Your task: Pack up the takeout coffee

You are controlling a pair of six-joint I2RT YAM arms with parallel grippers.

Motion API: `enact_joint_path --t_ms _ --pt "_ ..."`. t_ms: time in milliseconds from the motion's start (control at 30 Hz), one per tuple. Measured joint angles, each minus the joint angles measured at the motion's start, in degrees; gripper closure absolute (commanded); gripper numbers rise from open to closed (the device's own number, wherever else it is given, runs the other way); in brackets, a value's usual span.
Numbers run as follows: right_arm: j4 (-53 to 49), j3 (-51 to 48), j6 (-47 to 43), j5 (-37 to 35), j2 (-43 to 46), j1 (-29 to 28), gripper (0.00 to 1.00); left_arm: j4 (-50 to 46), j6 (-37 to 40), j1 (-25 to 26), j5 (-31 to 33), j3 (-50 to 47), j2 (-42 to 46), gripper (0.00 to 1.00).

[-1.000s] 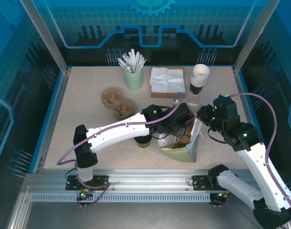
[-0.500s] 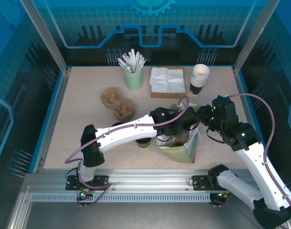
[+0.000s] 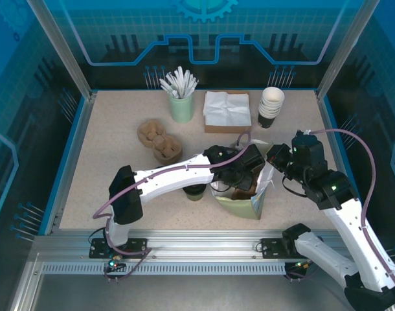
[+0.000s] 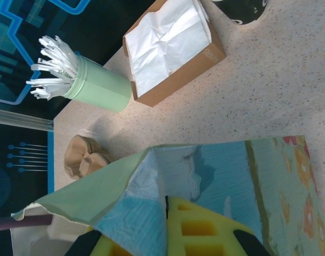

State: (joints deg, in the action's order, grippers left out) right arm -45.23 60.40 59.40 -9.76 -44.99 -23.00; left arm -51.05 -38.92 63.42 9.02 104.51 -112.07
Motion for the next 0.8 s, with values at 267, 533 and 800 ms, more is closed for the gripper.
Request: enact_joint_path --t_ms 267,533,800 --pt "2.21 -2.86 -2.69 3.39 2.47 0.0 1.0 3.21 -0.39 -0.7 -3.15 -3.3 0.0 0.63" --pt "5.29 -3.52 -6.14 7.28 3.06 0.0 1.0 3.52 -1.51 -0.81 -3.67 -3.5 -0.42 0.63" --pt "6.86 -4.79 -8.74 8.57 3.43 0.02 1.0 5.25 -2.27 -1.09 -5.79 -3.89 -1.4 0.63"
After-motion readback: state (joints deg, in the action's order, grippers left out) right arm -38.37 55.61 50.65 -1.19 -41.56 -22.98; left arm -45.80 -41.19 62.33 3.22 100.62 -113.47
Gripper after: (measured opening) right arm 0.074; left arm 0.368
